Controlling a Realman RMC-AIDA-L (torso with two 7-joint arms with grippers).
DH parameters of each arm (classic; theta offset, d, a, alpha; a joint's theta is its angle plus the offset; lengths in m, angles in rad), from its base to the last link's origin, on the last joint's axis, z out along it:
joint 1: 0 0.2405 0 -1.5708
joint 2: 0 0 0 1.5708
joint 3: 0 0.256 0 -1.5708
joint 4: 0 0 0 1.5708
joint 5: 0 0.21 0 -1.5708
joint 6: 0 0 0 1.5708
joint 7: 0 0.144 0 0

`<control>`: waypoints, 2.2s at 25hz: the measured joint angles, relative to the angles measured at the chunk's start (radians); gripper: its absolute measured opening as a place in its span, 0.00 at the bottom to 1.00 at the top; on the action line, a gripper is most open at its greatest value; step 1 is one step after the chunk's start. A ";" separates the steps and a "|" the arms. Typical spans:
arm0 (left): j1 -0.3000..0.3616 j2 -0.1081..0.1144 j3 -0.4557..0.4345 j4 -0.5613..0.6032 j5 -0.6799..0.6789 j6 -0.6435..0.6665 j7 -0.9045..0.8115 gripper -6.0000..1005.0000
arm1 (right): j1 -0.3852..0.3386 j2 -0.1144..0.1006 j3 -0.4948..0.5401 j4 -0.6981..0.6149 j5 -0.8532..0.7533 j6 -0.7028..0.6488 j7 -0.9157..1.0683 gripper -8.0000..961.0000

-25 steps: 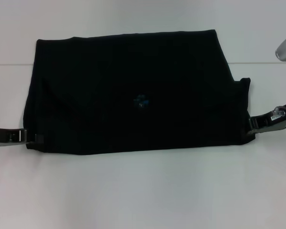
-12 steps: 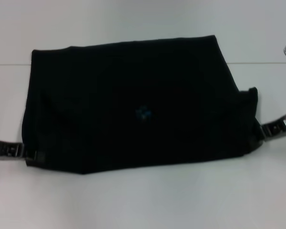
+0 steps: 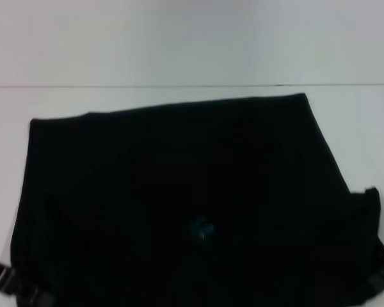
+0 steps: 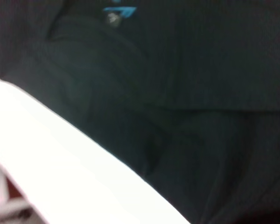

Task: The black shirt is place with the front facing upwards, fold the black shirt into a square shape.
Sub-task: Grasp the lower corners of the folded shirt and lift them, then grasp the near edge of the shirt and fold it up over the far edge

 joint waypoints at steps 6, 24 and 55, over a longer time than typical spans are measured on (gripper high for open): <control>-0.015 -0.009 0.064 -0.006 0.068 0.083 0.006 0.08 | -0.015 0.001 -0.023 0.000 -0.001 -0.104 -0.071 0.03; -0.026 -0.007 -0.121 -0.018 0.065 0.087 0.080 0.09 | -0.019 0.003 0.186 0.046 0.026 -0.052 -0.126 0.03; 0.072 -0.012 -0.652 -0.074 -0.171 -0.326 0.045 0.11 | -0.079 0.018 0.430 0.266 0.629 0.558 -0.131 0.02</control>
